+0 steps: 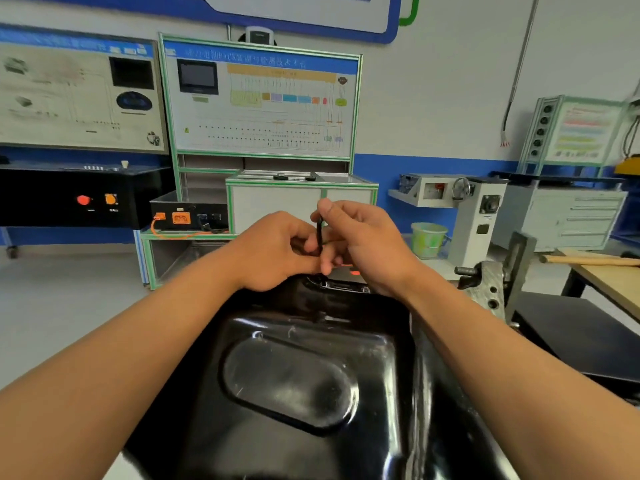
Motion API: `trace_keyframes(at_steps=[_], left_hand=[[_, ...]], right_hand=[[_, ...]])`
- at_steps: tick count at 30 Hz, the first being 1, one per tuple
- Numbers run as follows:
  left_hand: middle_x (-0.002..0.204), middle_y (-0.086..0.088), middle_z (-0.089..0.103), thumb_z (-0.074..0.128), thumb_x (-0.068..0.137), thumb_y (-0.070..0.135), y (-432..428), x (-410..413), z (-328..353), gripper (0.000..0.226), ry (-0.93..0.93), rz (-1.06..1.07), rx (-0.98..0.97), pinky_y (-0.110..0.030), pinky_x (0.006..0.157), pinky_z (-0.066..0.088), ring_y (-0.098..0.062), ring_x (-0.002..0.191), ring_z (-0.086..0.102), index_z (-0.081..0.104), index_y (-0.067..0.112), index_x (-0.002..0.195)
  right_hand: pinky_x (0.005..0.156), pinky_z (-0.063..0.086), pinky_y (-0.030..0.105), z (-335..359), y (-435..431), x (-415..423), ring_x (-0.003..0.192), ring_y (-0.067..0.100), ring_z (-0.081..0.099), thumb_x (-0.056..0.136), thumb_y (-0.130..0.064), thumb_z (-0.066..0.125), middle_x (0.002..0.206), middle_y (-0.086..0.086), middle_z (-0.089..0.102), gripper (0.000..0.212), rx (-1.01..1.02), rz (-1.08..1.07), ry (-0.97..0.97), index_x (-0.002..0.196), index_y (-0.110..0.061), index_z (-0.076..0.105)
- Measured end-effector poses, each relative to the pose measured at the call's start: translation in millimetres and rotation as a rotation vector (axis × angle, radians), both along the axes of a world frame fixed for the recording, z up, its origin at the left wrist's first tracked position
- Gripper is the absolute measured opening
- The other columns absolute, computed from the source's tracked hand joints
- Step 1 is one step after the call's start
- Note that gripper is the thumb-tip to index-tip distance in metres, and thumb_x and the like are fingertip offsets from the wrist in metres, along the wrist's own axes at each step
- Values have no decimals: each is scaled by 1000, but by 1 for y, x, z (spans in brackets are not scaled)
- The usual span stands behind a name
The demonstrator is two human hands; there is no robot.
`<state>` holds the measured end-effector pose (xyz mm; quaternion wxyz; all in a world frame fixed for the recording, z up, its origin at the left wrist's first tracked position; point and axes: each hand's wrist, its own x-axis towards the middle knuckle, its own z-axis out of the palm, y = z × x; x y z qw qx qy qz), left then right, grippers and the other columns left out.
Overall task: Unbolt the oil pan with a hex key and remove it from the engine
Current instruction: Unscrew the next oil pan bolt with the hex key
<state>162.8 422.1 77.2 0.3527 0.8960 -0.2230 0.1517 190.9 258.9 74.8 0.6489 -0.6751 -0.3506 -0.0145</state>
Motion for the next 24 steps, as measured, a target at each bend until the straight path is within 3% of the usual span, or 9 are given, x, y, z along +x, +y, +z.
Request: trace_keyframes(at_steps=[3,5,7,11,14,16,19,21,24], left_hand=[[57,3,63,77,82,7,-3,0,1,31,-1,-7,-24,-28,63,45,-11,55,51,57,12,58],[72,-11,72,78,82,10,-3,1,2,15,-5,-29,-22,-39,77,51,-28,69,66,69,4,72],[79,-14,74,77,82,10,-4,1,1,5,-20,-54,-17,-45,85,51,-34,83,69,74,6,81],[81,-11,75,76,83,6,-5,2,-1,3,-18,-66,-44,-37,85,52,-30,86,69,76,6,86],[80,-5,76,74,85,5,-4,2,-1,3,-41,-51,7,-30,82,51,-21,83,70,76,5,87],[77,-8,74,74,84,8,-2,2,0,5,-53,-45,34,-33,81,50,-23,79,68,74,3,84],[70,-23,64,76,82,14,-1,2,1,26,-46,-44,25,-41,73,47,-29,65,57,64,-7,74],[60,-18,58,76,81,13,-2,2,0,30,-38,-37,19,-38,66,45,-28,59,51,59,-6,66],[55,5,63,73,83,6,-2,1,1,25,-32,-54,24,-31,64,45,-17,56,55,67,11,60]], right_hand=[[43,44,21,2,-1,-3,39,17,57,100,-30,61,58,0,65,17,28,-83,-42,93,-14,62],[47,50,26,1,-2,-6,40,16,58,95,-25,68,57,9,66,10,11,-148,-123,98,-16,64],[54,56,32,-3,-4,-9,43,15,59,90,-20,74,56,15,67,17,-5,-181,-175,102,-14,64],[58,54,29,-5,-4,-10,45,12,62,90,-16,74,57,12,69,16,-20,-292,-268,102,-11,64],[68,56,29,-8,0,-12,55,4,64,96,-21,66,69,-2,72,32,-147,-393,-432,124,-5,63],[75,55,26,-9,1,-14,62,-1,62,99,-20,60,79,-5,71,37,-207,-400,-516,133,-5,60],[85,50,21,-8,-1,-14,78,0,61,103,-16,53,88,-10,67,34,-249,-357,-579,134,-6,61],[81,48,16,-8,-2,-13,78,-5,61,104,-12,51,89,-17,63,31,-239,-301,-555,131,-5,64],[60,47,14,-7,-4,-11,52,-1,59,104,-10,50,76,-22,63,27,-193,-209,-439,126,-6,66]])
